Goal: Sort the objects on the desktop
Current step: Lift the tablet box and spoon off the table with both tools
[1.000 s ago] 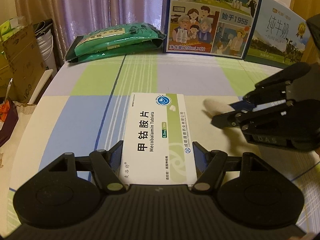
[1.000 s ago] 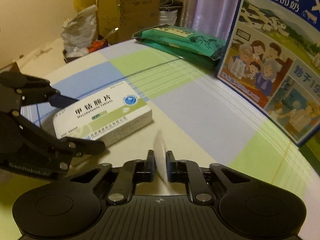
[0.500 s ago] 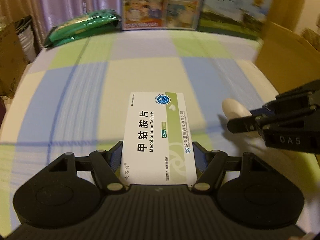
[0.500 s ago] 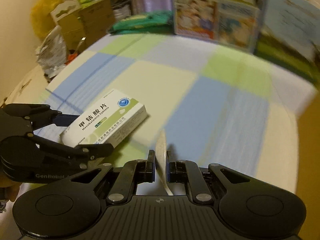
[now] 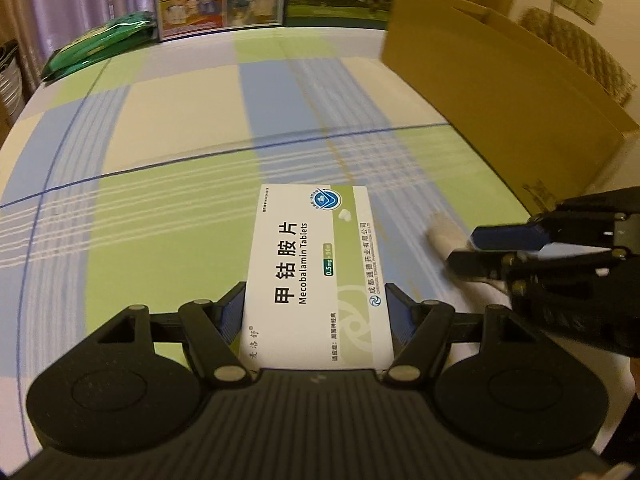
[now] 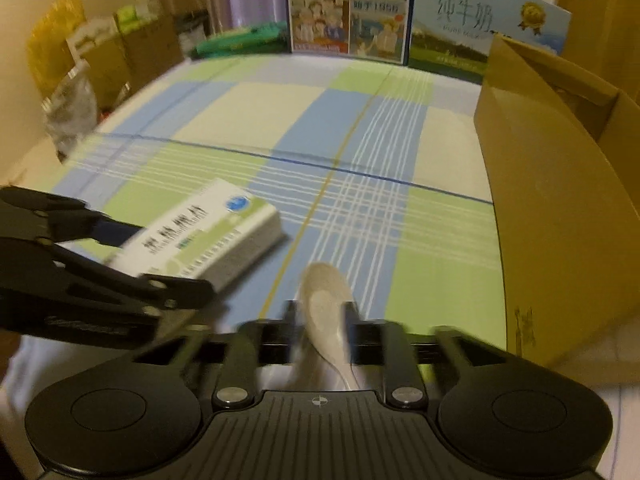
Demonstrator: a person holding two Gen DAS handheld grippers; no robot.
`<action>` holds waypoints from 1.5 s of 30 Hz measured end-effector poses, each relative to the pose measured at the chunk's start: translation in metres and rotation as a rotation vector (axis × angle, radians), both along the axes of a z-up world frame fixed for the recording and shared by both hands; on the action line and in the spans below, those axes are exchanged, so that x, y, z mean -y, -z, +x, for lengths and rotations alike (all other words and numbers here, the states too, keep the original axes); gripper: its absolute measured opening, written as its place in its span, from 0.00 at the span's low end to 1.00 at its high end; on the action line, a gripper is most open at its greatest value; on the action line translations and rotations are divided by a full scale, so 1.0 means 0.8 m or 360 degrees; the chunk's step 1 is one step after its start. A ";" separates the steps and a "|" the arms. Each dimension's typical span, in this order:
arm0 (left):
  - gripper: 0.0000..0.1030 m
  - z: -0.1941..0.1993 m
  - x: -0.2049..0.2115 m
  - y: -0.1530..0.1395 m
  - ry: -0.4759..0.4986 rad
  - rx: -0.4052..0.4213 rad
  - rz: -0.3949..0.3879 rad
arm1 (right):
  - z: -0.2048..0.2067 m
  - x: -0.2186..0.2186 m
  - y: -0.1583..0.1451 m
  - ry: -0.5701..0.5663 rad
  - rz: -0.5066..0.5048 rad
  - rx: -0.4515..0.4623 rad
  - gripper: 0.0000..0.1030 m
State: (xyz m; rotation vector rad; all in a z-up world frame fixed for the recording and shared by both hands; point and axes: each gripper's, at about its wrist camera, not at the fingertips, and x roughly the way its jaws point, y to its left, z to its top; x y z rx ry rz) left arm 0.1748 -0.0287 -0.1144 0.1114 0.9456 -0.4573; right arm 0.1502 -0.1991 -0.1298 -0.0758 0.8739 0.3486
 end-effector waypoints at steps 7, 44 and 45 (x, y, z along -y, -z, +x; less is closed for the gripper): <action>0.65 0.003 0.002 0.001 -0.0015 0.0038 0.0004 | -0.027 0.025 0.007 -0.0084 0.0101 0.0089 0.59; 0.70 0.023 0.029 0.012 0.0030 0.0131 0.0094 | -0.009 0.018 0.045 -0.0193 0.0099 0.0287 0.30; 0.70 0.024 0.028 0.011 0.0025 0.0130 0.0090 | -0.009 0.019 0.045 -0.0194 0.0103 0.0290 0.30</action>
